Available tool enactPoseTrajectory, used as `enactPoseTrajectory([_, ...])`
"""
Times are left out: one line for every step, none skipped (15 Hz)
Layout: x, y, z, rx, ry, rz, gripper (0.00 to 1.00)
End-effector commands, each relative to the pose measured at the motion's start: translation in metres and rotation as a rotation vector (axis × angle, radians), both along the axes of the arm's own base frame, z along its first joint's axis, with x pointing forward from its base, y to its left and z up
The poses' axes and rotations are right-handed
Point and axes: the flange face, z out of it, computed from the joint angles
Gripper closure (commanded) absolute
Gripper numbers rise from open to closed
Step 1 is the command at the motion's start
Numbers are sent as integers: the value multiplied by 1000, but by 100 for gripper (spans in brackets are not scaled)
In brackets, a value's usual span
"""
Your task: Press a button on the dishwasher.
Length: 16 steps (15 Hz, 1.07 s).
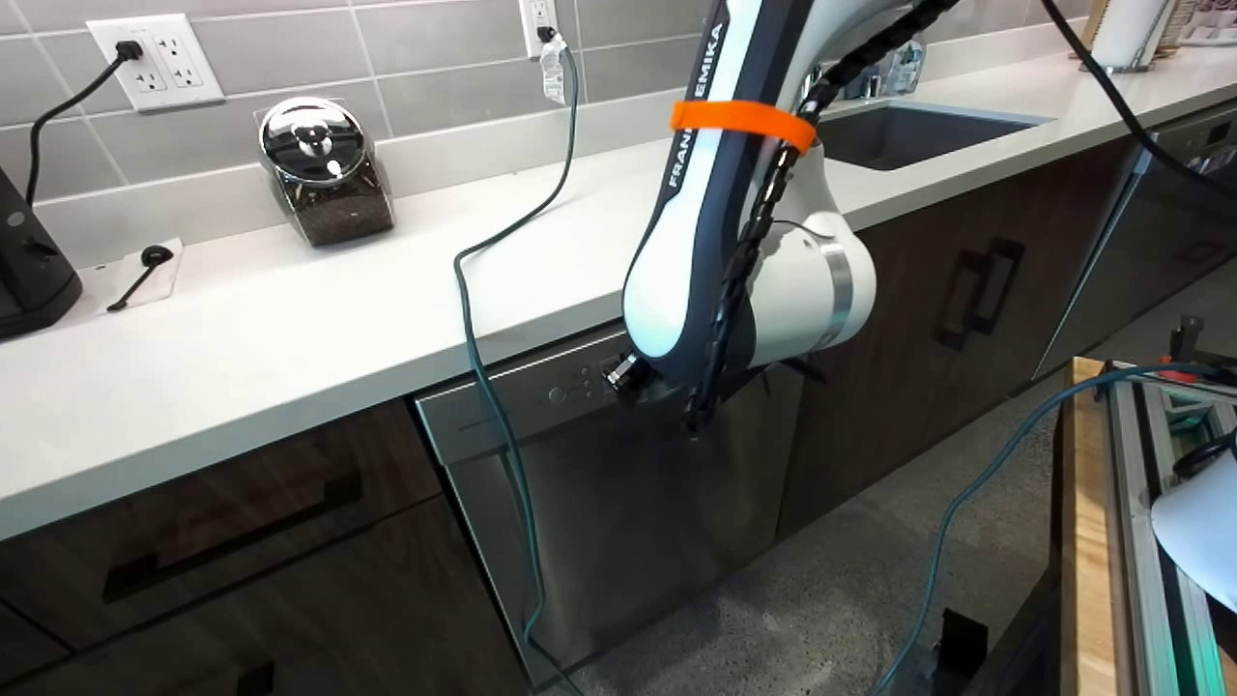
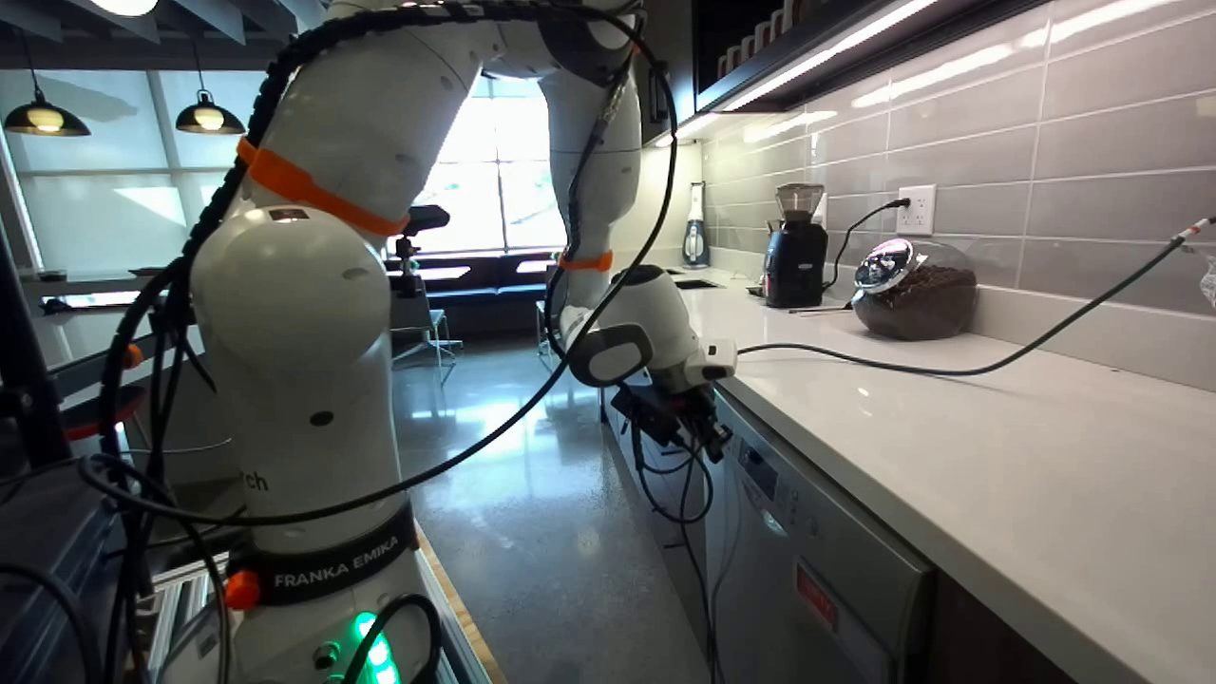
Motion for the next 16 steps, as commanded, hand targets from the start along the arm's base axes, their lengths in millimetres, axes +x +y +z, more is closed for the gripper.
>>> enactPoseTrajectory([4, -1, -8, 10, -22, -27, 100])
enactPoseTrajectory([5, -2, -9, 11, -22, -30, 100])
enactPoseTrajectory([5, -3, -10, 13, -21, -33, 100])
enactPoseTrajectory([7, -3, -10, 16, -23, -35, 100])
enactPoseTrajectory([7, -4, -10, 18, -24, -37, 100])
enactPoseTrajectory([9, -5, -11, 21, -26, -39, 100])
enactPoseTrajectory([10, -5, -10, 23, -30, -41, 100])
enactPoseTrajectory([12, -5, -10, 24, -34, -44, 100])
enactPoseTrajectory([13, -6, -10, 25, -38, -46, 100])
enactPoseTrajectory([15, -7, -10, 25, -43, -49, 100])
enactPoseTrajectory([17, -8, -11, 26, -50, -53, 100])
enactPoseTrajectory([19, -9, -11, 25, -56, -57, 100])
enactPoseTrajectory([21, -10, -11, 25, -63, -60, 100])
enactPoseTrajectory([22, -10, -13, 27, -62, -61, 100])
enactPoseTrajectory([23, -11, -14, 28, -67, -65, 100])
enactPoseTrajectory([23, -10, -14, 28, -67, -65, 100])
